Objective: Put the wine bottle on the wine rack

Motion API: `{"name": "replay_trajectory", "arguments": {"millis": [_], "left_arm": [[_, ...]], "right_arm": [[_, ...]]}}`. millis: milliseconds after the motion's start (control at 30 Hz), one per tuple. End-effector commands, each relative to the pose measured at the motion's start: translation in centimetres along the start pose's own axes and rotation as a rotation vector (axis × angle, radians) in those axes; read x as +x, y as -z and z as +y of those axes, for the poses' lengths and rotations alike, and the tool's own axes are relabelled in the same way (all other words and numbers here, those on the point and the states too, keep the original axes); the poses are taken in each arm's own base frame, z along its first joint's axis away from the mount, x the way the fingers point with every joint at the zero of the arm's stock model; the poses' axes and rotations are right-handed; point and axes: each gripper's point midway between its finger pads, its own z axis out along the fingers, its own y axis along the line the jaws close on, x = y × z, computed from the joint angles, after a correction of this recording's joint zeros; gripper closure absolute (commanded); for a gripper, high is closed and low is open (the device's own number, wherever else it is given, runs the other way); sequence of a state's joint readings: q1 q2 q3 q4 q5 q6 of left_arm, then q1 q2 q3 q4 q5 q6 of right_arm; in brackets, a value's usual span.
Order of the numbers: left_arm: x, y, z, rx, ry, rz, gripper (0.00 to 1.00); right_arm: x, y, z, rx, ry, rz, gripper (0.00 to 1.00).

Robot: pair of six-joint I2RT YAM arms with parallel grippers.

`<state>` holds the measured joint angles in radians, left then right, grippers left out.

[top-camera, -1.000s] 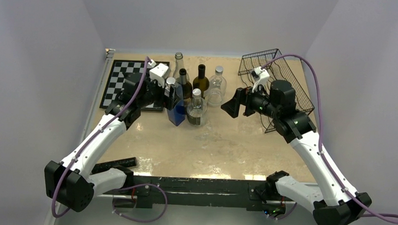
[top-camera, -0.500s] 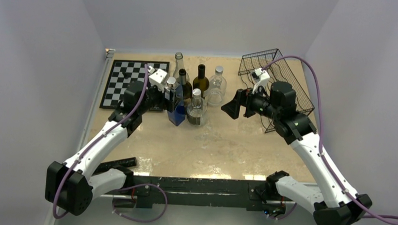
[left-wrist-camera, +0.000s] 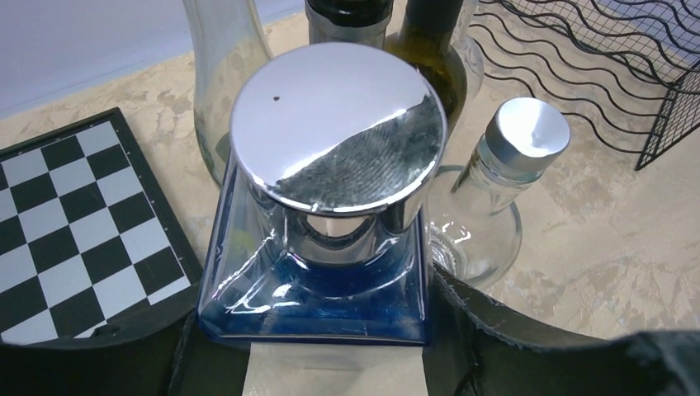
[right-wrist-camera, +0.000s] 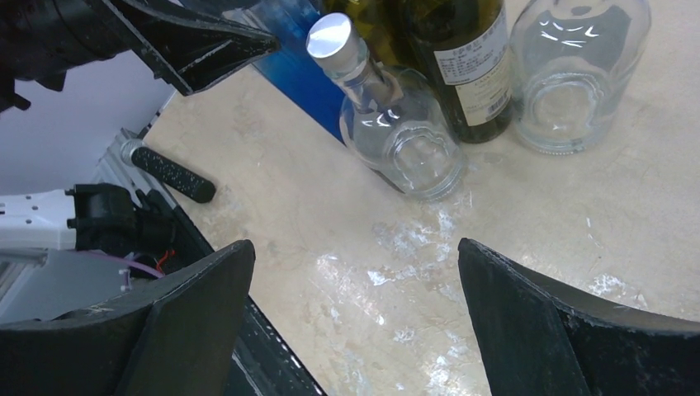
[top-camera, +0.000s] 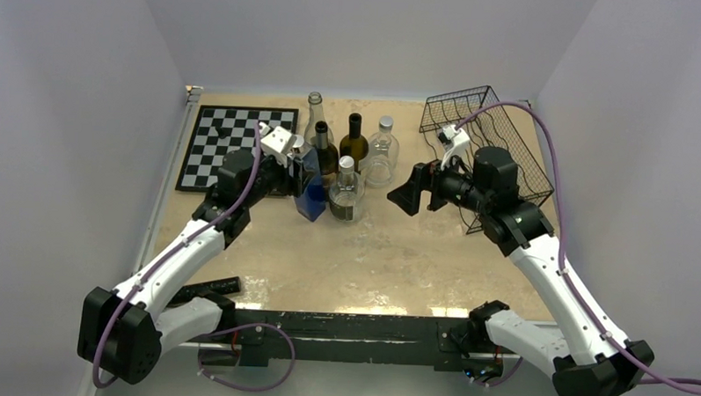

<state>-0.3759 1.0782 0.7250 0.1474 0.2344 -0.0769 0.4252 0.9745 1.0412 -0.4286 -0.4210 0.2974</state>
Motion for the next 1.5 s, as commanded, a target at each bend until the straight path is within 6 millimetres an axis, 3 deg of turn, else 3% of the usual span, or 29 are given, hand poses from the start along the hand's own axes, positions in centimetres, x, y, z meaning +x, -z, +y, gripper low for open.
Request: {"name": "replay_trajectory", "arguments": {"millis": [0, 167, 300, 500, 667, 867, 1033, 1267, 1467], "left_arm": [[-5.3, 2.0, -0.6, 0.0, -0.055, -0.149, 1.0], [-7.5, 4.5, -2.3, 0.057, -0.067, -0.1, 1.0], [-8.9, 6.5, -2.6, 0.037, -0.041, -0.046, 1.0], [-11.0, 9.8, -4.3, 0.069, 0.034, -0.044, 1.0], [-14.0, 12.8, -7.0, 0.174, 0.074, -0.096, 1.0], [-16.7, 15.4, -8.1, 0.202, 0.08, -0.149, 1.0], [-18.2, 16.3, -8.7, 0.222, 0.076, -0.184, 1.0], [-19.1, 16.3, -8.4, 0.204, 0.08, -0.206, 1.0], [-20.1, 16.5, -8.9, 0.226, 0.108, -0.233, 1.0]], "right_arm": [[-0.8, 0.3, 1.8, -0.1, 0.109, -0.049, 0.01], [-0.7, -0.2, 3.8, -0.19, 0.165, -0.08, 0.02], [-1.1, -0.9, 5.9, -0.232, 0.249, -0.155, 0.01], [-2.0, -2.1, 9.9, -0.27, 0.326, -0.275, 0.01], [-1.8, -4.4, 14.1, -0.265, 0.439, -0.352, 0.01], [-2.5, -7.1, 15.9, -0.14, 0.406, -0.423, 0.01], [-1.6, -8.7, 18.2, -0.153, 0.428, -0.414, 0.01], [-0.6, -9.1, 20.4, -0.246, 0.398, -0.409, 0.01], [0.2, -10.8, 20.5, -0.224, 0.36, -0.365, 0.01]]}}
